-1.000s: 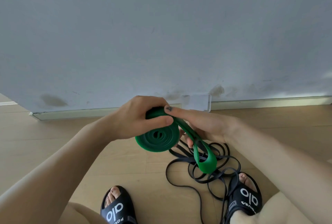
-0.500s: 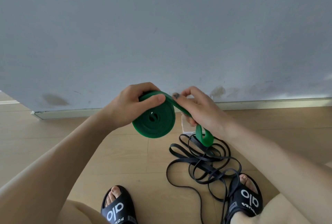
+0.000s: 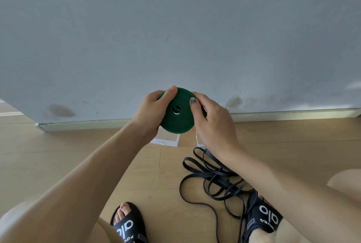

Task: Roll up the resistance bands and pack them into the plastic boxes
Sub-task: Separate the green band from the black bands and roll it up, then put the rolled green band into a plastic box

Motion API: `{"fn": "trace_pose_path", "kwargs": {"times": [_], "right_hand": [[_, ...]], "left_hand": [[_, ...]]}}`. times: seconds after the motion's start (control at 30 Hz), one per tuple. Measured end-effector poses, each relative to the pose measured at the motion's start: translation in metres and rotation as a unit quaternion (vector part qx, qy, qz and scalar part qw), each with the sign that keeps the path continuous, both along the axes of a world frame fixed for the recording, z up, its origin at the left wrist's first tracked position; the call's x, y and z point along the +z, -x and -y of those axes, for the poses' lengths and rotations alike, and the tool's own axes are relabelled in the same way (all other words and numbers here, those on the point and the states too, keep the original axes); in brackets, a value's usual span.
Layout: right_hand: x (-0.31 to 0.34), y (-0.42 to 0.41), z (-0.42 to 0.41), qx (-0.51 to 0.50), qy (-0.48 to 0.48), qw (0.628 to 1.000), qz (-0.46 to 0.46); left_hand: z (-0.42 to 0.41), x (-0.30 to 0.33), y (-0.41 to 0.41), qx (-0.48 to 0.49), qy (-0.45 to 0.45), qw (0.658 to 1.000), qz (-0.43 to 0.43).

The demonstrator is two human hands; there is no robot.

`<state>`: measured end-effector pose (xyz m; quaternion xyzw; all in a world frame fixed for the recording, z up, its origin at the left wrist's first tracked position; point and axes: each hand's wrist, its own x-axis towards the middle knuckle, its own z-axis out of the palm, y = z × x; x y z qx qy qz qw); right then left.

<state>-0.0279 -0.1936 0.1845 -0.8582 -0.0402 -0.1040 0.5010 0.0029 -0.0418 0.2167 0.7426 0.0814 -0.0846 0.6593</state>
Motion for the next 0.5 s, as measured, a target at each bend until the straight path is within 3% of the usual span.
{"fn": "trace_pose_path", "kwargs": {"times": [0.07, 0.27, 0.5], "right_hand": [[-0.002, 0.001, -0.002, -0.003, -0.024, 1.000, -0.013], [0.002, 0.008, -0.017, -0.111, -0.229, 0.965, -0.064], [0.001, 0.010, -0.014, -0.183, -0.224, 0.954, -0.077]], "left_hand": [[0.006, 0.000, 0.005, 0.019, 0.019, 0.999, -0.022], [0.028, 0.001, 0.017, 0.127, 0.095, 0.984, -0.074], [0.077, -0.013, 0.024, 0.239, 0.191, 0.941, -0.146]]}}
